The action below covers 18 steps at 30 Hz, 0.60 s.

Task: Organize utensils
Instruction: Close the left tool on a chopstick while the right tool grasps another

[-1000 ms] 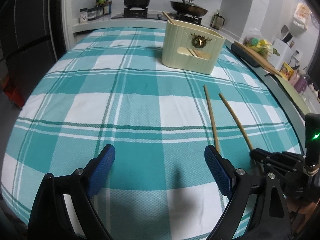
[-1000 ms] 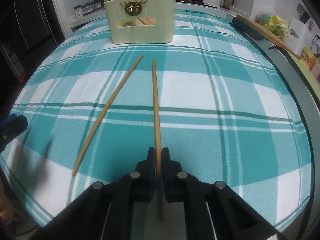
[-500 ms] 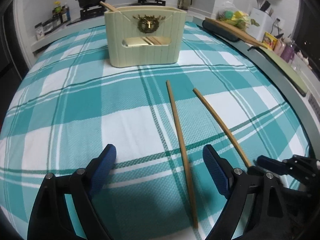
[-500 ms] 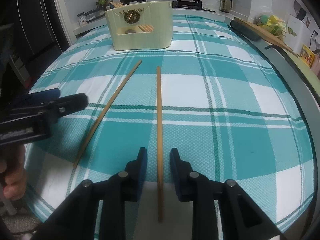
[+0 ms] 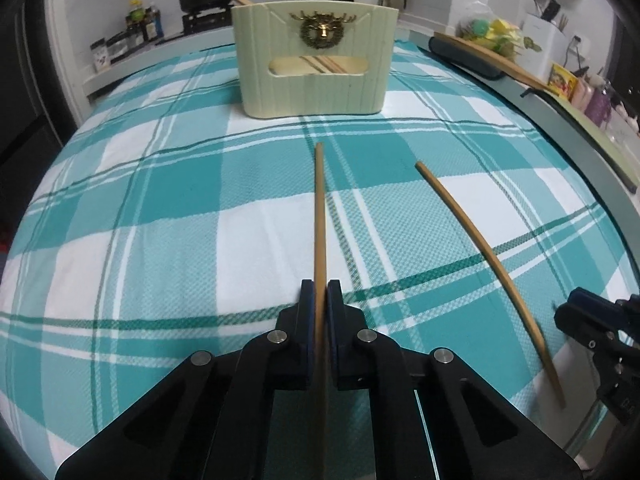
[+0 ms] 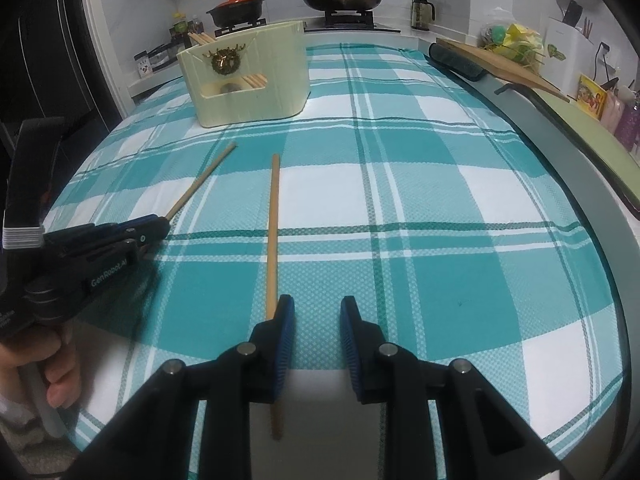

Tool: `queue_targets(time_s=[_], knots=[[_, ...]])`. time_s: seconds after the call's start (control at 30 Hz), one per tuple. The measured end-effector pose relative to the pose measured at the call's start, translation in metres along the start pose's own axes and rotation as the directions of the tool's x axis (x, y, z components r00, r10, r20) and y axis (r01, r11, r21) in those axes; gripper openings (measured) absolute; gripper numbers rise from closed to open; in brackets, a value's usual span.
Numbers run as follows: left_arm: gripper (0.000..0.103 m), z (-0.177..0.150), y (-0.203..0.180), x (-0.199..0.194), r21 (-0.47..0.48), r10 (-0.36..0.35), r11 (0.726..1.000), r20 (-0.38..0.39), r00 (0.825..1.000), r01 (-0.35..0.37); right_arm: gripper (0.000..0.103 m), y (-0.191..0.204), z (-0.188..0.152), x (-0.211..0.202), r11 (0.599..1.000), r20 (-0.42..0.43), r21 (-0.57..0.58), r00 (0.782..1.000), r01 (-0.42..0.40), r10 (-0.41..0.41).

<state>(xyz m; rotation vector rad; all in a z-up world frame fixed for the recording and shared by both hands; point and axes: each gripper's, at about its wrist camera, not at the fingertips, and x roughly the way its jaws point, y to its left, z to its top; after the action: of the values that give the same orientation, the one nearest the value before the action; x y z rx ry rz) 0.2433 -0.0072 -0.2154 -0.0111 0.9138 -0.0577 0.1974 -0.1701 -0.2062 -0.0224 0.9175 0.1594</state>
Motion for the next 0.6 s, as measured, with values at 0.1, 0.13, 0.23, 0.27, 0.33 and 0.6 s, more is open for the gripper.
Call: queue_targets(time_s=[0.1,0.13,0.23,0.27,0.33,0.6], knots=[[0.004,-0.017,0.01,-0.013,-0.033,-0.002,0.999,-0.021,1.0,0.002,0.025,0.002,-0.001,-0.002,1.0,0.006,-0.008,1.0,-0.003,0.003],[0.005,-0.024,0.013,-0.018,-0.035,-0.012,0.999,-0.028,1.0,0.011,0.025,0.001,-0.002,-0.003,1.0,0.007,-0.008,1.0,-0.002,0.002],[0.007,-0.033,0.014,-0.03,-0.014,-0.021,1.0,-0.037,0.999,0.02,0.025,0.001,-0.002,-0.004,1.0,0.006,-0.009,1.0,-0.001,0.001],[0.01,-0.033,0.015,-0.033,-0.011,-0.028,1.0,-0.036,0.999,0.027,0.025,0.001,-0.001,-0.004,1.0,0.006,-0.007,1.0,-0.002,0.002],[0.036,-0.031,0.019,-0.039,-0.019,-0.048,0.999,-0.029,0.998,0.047,0.025,0.001,-0.001,-0.004,1.0,0.006,-0.005,1.0,-0.01,0.01],[0.05,-0.001,0.037,-0.034,0.001,-0.14,0.99,-0.068,0.988,0.141,0.031,-0.005,0.019,-0.009,0.999,0.012,-0.002,0.998,-0.054,0.054]])
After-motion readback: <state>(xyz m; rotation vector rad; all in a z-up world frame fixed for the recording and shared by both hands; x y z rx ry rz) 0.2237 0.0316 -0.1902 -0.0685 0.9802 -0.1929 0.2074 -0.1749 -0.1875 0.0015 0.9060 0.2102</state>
